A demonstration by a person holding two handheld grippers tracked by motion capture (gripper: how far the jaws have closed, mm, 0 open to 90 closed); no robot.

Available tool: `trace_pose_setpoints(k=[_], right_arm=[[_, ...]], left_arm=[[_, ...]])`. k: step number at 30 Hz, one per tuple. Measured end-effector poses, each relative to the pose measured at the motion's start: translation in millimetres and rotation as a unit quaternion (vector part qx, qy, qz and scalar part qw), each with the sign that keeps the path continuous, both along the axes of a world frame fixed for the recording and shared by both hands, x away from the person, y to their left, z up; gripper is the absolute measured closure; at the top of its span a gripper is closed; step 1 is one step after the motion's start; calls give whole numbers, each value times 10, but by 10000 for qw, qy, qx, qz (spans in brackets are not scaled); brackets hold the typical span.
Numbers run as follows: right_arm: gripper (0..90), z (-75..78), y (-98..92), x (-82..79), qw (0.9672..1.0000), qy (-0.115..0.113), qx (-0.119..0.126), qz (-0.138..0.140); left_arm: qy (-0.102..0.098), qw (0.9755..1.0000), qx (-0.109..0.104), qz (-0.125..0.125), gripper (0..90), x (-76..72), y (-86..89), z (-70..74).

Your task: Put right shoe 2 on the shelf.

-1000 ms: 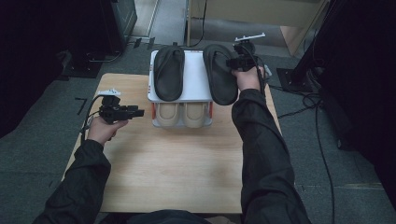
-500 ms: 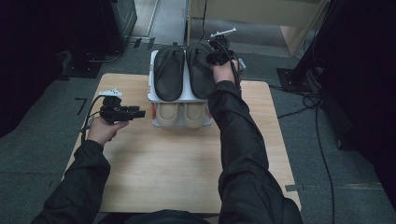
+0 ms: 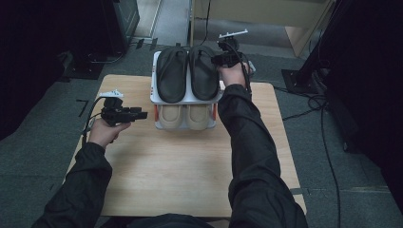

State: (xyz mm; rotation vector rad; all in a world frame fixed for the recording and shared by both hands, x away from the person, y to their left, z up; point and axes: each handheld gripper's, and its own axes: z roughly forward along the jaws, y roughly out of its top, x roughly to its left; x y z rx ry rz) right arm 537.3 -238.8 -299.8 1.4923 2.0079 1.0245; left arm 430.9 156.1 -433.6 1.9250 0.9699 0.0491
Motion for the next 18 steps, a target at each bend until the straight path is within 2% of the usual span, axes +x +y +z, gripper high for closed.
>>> trace_pose_setpoints(k=[1,2,3,5,7,9,13,14,16,18], right_arm=[[709,30,-43,-17,9999,-55,98,30],[728,50,-71,-31,9999,-91,112,-5],[738,60,-111,-44,9999,-130,-1,-45],[737,52,-170,-52,9999,-97,96,-87],[739,19,-214,-64,9999,-131,-32,-94],[748,-42,-233,-63,9995,-67,-288,-51],[727,-185,-230,-64,9996,-47,-289,0],[717,-229,-208,-56,9993,-29,-363,13],[729,-267,-166,-44,9986,6,-515,86],[736,-263,-151,-45,9987,-6,-498,83]], left_arm=[[0,10000,17,-6,510,1,1,-1],[-13,10000,38,26,509,-2,-1,1],[-12,10000,20,38,509,-3,-1,4],[-37,10000,-11,41,510,-4,10,13],[-25,10000,-12,52,510,0,17,8],[-7,10000,-3,69,510,9,26,-5],[31,9999,-63,101,509,17,44,-8],[23,9999,-97,108,509,17,49,-3],[18,9999,-131,110,509,17,58,10],[14,9998,-136,113,508,19,62,11]])
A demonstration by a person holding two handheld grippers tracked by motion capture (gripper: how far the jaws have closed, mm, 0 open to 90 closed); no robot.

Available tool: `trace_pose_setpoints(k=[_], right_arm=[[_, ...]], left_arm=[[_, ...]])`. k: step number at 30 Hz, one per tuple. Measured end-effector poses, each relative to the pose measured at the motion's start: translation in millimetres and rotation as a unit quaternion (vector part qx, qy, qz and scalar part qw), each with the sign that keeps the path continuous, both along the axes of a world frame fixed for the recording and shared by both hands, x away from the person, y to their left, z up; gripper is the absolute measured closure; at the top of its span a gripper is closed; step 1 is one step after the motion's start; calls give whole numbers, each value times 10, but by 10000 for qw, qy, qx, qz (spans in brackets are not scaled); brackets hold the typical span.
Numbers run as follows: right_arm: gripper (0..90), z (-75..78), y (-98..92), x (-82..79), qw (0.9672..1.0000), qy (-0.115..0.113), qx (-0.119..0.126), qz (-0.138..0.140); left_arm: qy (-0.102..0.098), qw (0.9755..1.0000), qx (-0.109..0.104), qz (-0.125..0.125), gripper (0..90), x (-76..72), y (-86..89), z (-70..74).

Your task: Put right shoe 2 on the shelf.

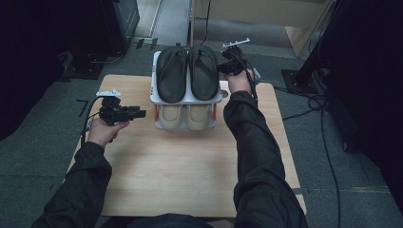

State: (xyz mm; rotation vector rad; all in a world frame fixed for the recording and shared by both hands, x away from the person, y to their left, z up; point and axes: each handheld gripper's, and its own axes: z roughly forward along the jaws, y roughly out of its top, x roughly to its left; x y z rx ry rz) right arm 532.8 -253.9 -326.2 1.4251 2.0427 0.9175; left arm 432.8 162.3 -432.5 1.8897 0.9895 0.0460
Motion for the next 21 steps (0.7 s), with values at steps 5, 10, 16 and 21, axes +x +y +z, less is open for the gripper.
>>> trace_pose_setpoints(k=[5,10,16,21], right_arm=[[735,7,46,-26,9999,49,-26,147],[719,24,66,-59,9998,34,-54,170],[694,28,-29,-172,9984,-314,267,395],[675,-3,-115,-282,9971,-433,378,507]], left_arm=[[19,10000,-17,28,508,7,14,-6],[17,10000,-13,24,504,13,15,-11],[16,9999,138,66,495,27,19,-10],[33,9999,145,85,489,25,26,-12]])
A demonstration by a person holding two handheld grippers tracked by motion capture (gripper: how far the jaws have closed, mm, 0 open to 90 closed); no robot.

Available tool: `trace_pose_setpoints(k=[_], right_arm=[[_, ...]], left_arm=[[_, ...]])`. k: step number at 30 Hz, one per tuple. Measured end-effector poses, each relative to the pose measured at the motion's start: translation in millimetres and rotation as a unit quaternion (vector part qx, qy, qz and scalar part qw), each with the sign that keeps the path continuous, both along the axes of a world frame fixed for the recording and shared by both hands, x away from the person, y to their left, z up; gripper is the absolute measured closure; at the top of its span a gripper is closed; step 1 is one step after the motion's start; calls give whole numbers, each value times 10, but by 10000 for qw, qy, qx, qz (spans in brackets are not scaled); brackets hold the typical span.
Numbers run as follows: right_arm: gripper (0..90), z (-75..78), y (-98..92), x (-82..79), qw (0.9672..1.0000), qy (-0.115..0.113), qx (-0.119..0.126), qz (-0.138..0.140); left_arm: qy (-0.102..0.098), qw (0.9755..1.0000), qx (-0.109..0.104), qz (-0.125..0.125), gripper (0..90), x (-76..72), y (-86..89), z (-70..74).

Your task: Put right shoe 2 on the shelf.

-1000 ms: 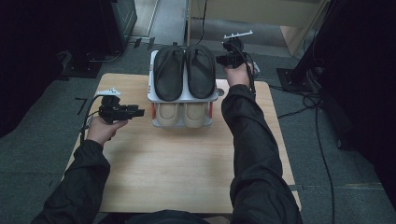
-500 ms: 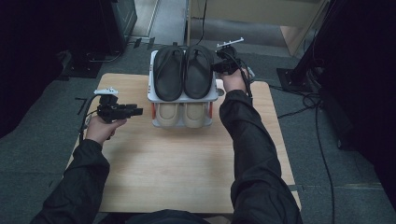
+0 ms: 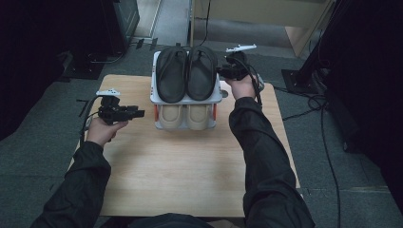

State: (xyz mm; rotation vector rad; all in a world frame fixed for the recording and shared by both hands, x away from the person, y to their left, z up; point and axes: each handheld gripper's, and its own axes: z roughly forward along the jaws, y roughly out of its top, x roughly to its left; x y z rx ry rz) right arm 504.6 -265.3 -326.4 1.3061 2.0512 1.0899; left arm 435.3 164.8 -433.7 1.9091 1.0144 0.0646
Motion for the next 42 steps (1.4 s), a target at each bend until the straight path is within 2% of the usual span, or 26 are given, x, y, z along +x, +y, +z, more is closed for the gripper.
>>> trace_pose_setpoints(k=[2,4,8,17,20,26,35,42], right_arm=[[663,-20,-41,-36,10000,84,29,10],[656,-66,-89,-98,10000,-28,77,57],[640,-159,-182,-220,9993,19,335,136],[603,-426,-383,-492,9989,88,359,287],[592,-506,-441,-580,9987,72,398,325],[571,-665,-524,-738,9985,40,340,426],[547,-908,-645,-920,9985,153,269,459],[547,-1151,-687,-1079,9979,243,351,495]], left_arm=[[2,10000,26,-10,486,-2,4,-8],[4,10000,39,-5,483,-7,2,-19],[7,10000,56,17,469,-13,9,-34],[-48,9999,149,41,452,-28,-13,-77],[-143,9995,259,50,448,-35,-19,-103],[-21,9993,356,58,429,-22,-34,-141],[-61,9993,357,24,433,-51,-74,-183],[-88,9986,520,-32,430,-86,-138,-225]])
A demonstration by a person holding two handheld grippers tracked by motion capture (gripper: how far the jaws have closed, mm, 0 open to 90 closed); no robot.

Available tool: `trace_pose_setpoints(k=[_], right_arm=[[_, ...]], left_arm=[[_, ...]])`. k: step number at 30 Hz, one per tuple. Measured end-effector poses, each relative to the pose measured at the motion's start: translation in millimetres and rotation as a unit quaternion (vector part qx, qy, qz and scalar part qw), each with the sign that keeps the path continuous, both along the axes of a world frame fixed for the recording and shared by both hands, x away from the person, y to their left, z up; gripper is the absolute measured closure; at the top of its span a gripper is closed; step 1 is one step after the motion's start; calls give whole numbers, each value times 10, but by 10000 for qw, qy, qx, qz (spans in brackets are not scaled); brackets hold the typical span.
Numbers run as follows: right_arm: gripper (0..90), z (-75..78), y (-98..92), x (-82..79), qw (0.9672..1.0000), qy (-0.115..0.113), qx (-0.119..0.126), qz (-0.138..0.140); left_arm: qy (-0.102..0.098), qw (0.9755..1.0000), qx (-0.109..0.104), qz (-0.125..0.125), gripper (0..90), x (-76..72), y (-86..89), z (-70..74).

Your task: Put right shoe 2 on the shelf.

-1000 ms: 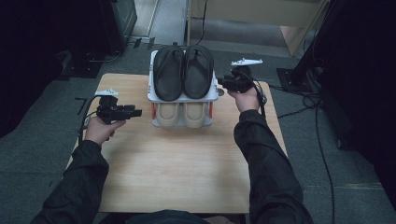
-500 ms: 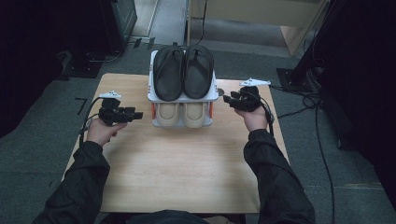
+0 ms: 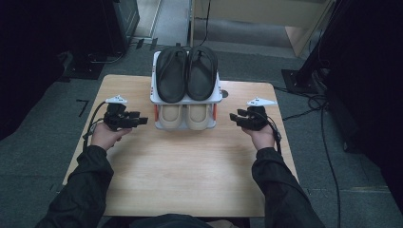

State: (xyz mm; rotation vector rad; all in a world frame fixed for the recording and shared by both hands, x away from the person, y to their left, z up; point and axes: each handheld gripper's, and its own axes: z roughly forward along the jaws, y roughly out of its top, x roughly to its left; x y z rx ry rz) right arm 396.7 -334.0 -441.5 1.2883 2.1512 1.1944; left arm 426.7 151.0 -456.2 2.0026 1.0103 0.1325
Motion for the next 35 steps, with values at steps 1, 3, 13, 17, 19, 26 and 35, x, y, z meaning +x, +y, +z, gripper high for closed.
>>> trace_pose_setpoints(k=[1,3,13,17,19,26,35], right_arm=[[547,-27,-8,-17,10000,-7,14,13],[543,-75,-21,-59,10000,3,14,67],[520,-293,-47,-195,9991,75,33,404],[509,-368,-57,-241,9986,165,49,492],[525,-413,-56,-242,9969,383,154,672],[517,-535,-90,-165,9959,484,28,764],[489,-575,-138,-98,9969,517,2,591]], left_arm=[[-10,10000,21,-17,429,-8,-9,-5],[-32,10000,43,-57,427,-27,-26,-18],[-29,9996,188,-230,419,-137,-111,-80],[-12,9995,188,-249,419,-158,-126,-113],[58,9994,130,-324,420,-156,-139,-135],[226,9979,507,-346,420,-114,-160,-271],[172,9981,491,-323,415,-107,-172,-332]])
